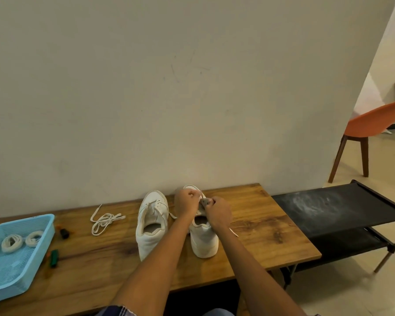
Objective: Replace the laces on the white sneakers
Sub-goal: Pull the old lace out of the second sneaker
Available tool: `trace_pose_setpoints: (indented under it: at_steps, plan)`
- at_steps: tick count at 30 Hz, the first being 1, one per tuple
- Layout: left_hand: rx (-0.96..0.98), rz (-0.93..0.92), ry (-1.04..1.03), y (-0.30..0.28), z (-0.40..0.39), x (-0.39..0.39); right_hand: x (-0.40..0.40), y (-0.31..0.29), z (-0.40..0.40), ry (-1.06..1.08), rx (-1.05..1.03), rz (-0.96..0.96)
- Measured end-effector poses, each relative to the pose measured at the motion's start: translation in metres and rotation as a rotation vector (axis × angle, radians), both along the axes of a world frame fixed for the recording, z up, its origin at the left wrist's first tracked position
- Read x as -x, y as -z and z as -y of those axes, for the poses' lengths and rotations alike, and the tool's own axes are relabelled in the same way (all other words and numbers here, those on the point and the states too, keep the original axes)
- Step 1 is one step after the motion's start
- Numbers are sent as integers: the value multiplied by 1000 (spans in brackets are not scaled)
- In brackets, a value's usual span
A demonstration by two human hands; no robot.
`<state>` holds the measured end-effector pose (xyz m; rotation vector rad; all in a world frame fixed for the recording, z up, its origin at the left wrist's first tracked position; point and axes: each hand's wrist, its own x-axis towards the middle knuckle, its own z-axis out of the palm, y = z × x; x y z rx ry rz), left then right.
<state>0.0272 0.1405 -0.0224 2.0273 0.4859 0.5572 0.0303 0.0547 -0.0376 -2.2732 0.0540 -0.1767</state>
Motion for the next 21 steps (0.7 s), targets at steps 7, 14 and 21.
trace_pose_setpoints:
  at_steps: [7, 14, 21]
  plan:
    - [750, 221, -127, -46, -20, -10, -1, 1, -1, 10, 17, -7]
    - [-333, -348, 245, -13, -19, 2, 2, 0, 1, -12, -20, -6]
    - [-312, -272, 210, -8, -5, -1, 1, 0, 1, 0, -35, -17]
